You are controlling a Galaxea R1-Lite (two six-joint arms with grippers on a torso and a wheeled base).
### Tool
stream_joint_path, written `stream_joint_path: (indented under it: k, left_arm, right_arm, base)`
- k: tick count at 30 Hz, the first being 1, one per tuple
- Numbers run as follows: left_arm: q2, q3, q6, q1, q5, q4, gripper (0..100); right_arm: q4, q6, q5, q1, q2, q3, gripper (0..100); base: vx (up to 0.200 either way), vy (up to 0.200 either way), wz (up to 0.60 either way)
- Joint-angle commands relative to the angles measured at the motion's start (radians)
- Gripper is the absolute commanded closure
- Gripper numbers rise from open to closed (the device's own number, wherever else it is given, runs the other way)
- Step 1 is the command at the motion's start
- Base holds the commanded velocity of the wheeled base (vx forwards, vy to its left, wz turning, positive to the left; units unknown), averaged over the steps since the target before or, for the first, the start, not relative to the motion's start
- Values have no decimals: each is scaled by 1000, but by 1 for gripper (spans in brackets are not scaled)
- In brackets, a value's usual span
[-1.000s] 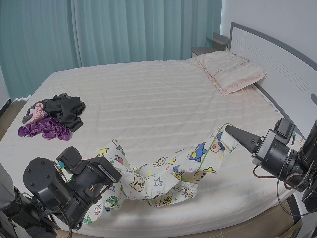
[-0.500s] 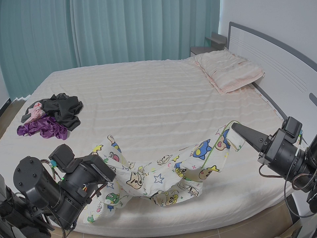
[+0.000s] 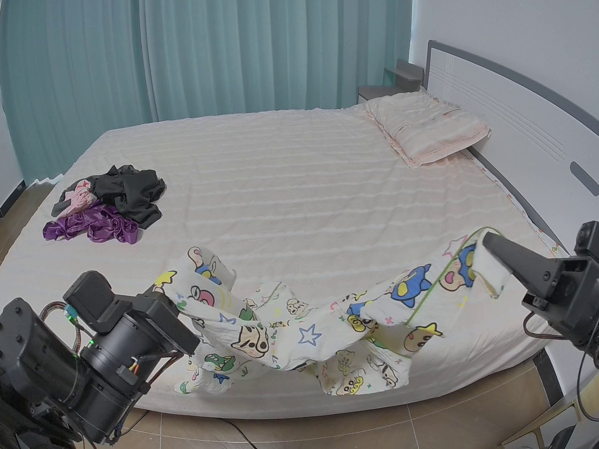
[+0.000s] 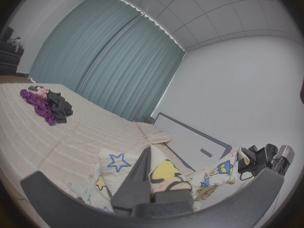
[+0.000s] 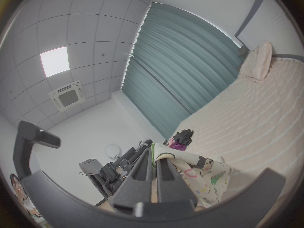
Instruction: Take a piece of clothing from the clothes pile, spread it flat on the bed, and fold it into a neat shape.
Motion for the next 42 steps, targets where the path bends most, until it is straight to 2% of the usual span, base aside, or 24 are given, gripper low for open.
stream_joint_path:
  k: [1,8,15,19,20,21,22,25,30,34,42]
  left_arm:
    - [-121,13,73,-47,0,-2,100]
    - [-228,30,205,-62,0,30,100]
    - [-301,24,286,-59,0,51,100]
    - [-296,34,300,-36,0,90,100]
    - [-296,34,299,-30,1,105,100]
    - [-239,34,286,33,0,136,100]
    - [-210,37,279,49,0,136,100]
    - [-116,31,240,82,0,134,100]
    - [-9,-7,119,127,6,134,100]
    - [48,-6,87,173,6,133,100]
    - [104,-26,55,254,6,131,100]
  right_arm:
    - [2,-21,42,1,-154,19,100]
    - [20,-27,139,0,-312,24,100]
    - [39,-29,145,-5,-348,16,100]
    - [43,-27,146,-28,-326,13,100]
    - [43,-27,146,-39,-317,12,100]
    - [45,-26,171,-129,-230,-20,100]
    - [43,-26,183,-158,-196,-34,100]
    - [43,-26,212,-207,-101,-68,100]
    - [34,-29,215,-295,37,-159,100]
    - [43,-29,225,-339,129,-251,100]
    - [40,-29,223,-373,286,-353,100]
  base:
    - [0,0,0]
    - [0,0,0]
    - [0,0,0]
    - [0,0,0]
    - [0,0,0]
    - [0,0,0]
    - [0,0,0]
    - [0,0,0]
    - [0,0,0]
    - [0,0,0]
    - [0,0,0]
